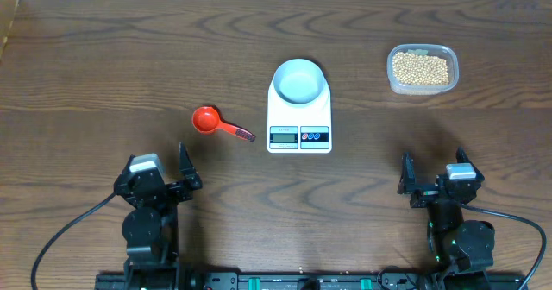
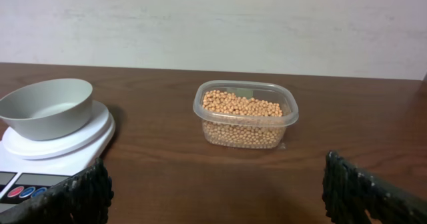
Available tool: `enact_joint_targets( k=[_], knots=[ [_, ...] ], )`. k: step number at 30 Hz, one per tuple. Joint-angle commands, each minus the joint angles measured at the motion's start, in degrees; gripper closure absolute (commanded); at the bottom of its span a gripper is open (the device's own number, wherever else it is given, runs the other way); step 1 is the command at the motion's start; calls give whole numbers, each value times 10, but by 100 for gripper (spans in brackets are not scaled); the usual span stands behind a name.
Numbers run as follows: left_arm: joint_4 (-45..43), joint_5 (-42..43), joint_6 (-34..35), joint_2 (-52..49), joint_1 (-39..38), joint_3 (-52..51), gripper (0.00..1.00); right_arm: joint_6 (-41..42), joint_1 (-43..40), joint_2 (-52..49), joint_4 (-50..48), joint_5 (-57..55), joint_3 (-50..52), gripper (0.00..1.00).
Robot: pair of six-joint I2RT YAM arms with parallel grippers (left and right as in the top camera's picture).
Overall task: Scoop item into bowl and weigh 50g on scale
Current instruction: 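Raise the left arm and move the left gripper toward the red scoop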
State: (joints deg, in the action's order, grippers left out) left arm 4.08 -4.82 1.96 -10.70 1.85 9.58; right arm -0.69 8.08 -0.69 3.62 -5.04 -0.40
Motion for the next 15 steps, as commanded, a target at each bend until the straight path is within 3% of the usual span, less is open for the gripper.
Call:
enact_joint_targets(
  k=[1,15],
  knots=[
    [-3,-19,5,-28,2,38,2,-7,6,3,1,-8,1,1],
    [-3,-19,2,-99,2,86,2,-7,6,3,1,-8,1,1]
  ],
)
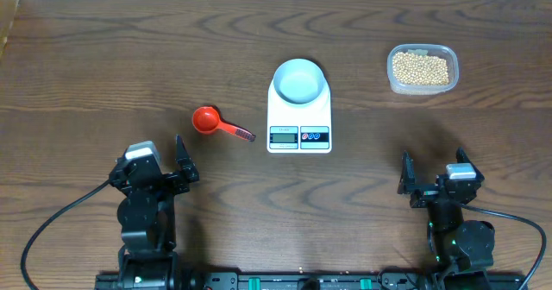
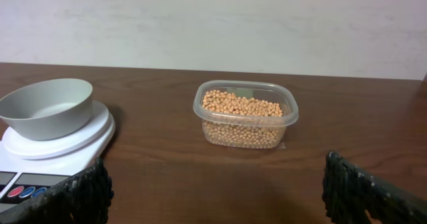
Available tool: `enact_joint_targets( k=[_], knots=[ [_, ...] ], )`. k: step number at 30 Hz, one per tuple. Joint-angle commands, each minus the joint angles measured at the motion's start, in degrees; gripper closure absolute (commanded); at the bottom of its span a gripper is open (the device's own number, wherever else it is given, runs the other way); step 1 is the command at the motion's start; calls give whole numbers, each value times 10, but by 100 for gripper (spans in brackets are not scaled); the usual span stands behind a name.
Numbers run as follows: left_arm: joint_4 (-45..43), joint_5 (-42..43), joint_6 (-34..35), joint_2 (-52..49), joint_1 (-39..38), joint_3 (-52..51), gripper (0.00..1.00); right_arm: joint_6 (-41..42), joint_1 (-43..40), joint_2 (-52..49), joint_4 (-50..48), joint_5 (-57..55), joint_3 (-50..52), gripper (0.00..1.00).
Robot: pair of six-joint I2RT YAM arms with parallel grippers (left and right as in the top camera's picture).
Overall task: Scoop item into bowl and weigh 50g on scale
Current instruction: 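Raise the left arm and move the left gripper toward the red scoop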
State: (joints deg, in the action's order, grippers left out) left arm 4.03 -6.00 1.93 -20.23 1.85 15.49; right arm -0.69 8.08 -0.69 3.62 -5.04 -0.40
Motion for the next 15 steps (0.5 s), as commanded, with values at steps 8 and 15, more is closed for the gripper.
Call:
enact_joint_targets(
  k=[8,15],
  knots=[
    [-3,-12,3,-3,2,43,2,-7,6,3,1,-9,1,1],
    [-3,-12,3,-3,2,43,2,-7,6,3,1,-8,1,1]
  ],
)
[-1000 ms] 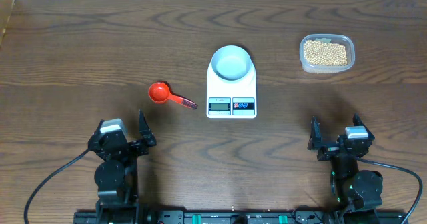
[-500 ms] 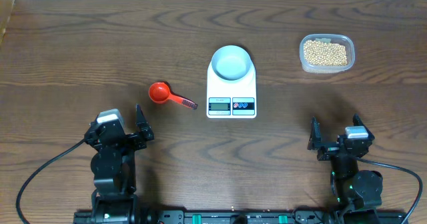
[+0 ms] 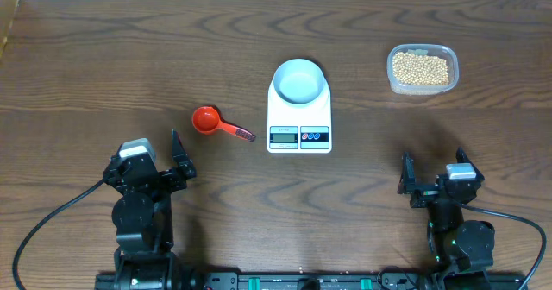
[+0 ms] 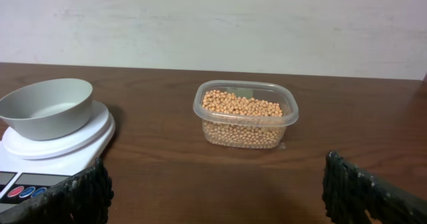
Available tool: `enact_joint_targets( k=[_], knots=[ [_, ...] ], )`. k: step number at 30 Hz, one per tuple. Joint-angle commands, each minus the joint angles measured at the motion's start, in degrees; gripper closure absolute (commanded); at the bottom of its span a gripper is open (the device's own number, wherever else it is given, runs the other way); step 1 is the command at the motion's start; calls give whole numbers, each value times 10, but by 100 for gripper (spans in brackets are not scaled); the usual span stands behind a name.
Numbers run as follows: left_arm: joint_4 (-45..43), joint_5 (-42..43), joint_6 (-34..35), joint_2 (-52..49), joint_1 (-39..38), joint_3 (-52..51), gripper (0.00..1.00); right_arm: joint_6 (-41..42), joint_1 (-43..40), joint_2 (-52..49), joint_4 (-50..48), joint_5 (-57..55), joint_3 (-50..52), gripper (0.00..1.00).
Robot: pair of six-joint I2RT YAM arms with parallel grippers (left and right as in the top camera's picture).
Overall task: Scoop item into bowl and weigh 50g on scale
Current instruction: 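Raise the left arm and move the left gripper toward the red scoop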
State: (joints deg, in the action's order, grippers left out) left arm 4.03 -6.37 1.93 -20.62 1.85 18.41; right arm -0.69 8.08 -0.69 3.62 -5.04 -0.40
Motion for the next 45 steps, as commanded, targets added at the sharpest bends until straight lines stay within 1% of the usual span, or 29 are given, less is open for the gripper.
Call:
enact_joint_targets(
  k=[1,33,45],
  knots=[
    [-3,-8,3,0,2,14,2,-7,6,3,1,-8,1,1],
    [-3,-14,3,0,2,26,2,-7,6,3,1,-8,1,1],
    [-2,-19,3,0,2,53,2,-7,6,3,1,-8,1,1]
  ],
)
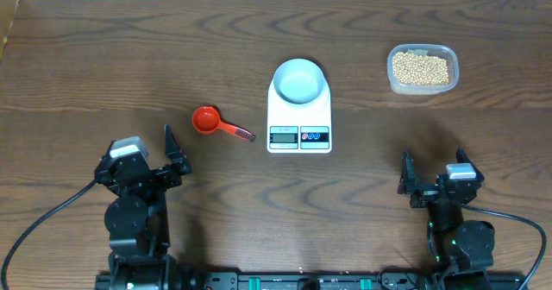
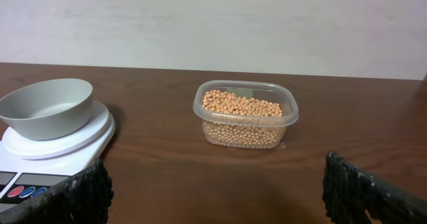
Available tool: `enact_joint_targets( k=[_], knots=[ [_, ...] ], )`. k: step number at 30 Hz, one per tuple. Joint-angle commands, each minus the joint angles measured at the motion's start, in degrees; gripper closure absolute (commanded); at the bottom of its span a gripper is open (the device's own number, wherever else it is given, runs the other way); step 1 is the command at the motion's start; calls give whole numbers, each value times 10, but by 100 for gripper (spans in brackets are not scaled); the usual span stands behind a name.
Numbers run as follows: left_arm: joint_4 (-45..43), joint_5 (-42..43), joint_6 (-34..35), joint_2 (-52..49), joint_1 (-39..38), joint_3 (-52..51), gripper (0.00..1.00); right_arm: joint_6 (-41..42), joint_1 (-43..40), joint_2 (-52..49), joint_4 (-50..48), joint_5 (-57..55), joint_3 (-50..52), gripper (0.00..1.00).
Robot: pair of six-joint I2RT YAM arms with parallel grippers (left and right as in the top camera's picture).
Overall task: Scoop item into bowl and weigh 50g on scale
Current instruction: 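Raise the left arm and move the left gripper toward the red scoop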
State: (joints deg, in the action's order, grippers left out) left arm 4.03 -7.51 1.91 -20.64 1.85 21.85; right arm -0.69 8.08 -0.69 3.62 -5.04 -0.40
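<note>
A red measuring scoop (image 1: pixel 212 122) lies on the table left of the white scale (image 1: pixel 299 117), its handle toward the scale. A pale grey bowl (image 1: pixel 300 80) sits empty on the scale (image 2: pixel 40 151). A clear tub of beans (image 1: pixel 421 68) stands at the far right (image 2: pixel 245 115). My left gripper (image 1: pixel 172 150) is open, near the front left, below and left of the scoop. My right gripper (image 1: pixel 429 172) is open at the front right, with nothing between its fingers (image 2: pixel 217 191).
The bowl (image 2: pixel 45 107) shows at the left of the right wrist view. Dark wooden table (image 1: pixel 103 57) all round. A pale wall runs behind the table's far edge.
My left arm has shifted a little further left and its open gripper has moved slightly up toward the scoop's side. The right arm, scoop, bowl and tub have not moved.
Both grippers were open at the front of the table with the scoop, scale and tub untouched. At each later moment the left arm stood a bit further left. The right arm stayed still throughout.
</note>
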Motion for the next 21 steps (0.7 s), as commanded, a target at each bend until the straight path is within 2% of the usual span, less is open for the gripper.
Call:
enact_joint_targets(
  k=[1,21],
  knots=[
    [-2,-8,3,0,2,19,2,-7,6,3,1,-8,1,1],
    [-3,-7,3,-7,2,30,2,-7,6,3,1,-8,1,1]
  ],
)
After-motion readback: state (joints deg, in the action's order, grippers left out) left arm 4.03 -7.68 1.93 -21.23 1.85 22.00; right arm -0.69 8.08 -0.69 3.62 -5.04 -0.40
